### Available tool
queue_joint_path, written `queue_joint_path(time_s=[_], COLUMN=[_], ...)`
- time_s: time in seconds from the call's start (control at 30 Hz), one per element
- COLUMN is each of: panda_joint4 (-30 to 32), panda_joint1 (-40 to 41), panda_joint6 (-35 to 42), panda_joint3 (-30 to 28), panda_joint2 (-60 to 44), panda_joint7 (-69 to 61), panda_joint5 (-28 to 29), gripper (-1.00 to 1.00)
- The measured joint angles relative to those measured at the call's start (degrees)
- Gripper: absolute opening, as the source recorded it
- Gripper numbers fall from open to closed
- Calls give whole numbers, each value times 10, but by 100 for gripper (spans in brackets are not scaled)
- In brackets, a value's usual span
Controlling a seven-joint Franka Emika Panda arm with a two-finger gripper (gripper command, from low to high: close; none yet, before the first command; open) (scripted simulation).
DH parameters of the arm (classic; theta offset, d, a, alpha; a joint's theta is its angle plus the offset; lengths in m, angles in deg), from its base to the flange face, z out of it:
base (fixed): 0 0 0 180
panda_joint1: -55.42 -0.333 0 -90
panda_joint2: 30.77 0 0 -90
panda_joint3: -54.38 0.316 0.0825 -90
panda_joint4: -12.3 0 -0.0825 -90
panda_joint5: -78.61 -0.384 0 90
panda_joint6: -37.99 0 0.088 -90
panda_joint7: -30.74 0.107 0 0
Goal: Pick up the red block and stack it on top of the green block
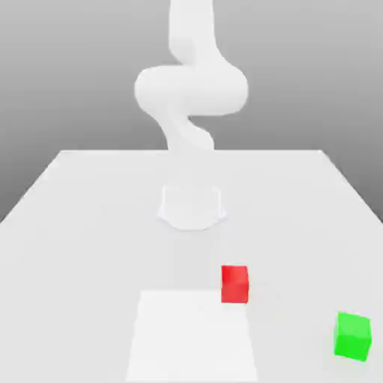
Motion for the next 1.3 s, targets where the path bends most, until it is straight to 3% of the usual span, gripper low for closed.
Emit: queue_joint_path(time_s=[0.33, 0.57, 0.8, 0.93, 0.97, 1.2, 1.3], panda_joint4=[185, 323, 326, 320, 320, 320, 323], panda_joint1=[-37, -53, -51, -101, -109, -108, -91], panda_joint6=[-133, -261, -370, -422, -429, -428, -397], panda_joint3=[30, 90, 86, 29, 20, 21, 45], panda_joint2=[-162, -321, -456, -516, -524, -522, -486], panda_joint7=[40, 109, 163, 190, 193, 194, 173], panda_joint5=[-45, -37, 28, 63, 66, 67, 40], gripper=[0, 0, 0, 0, -100, -100, -100])
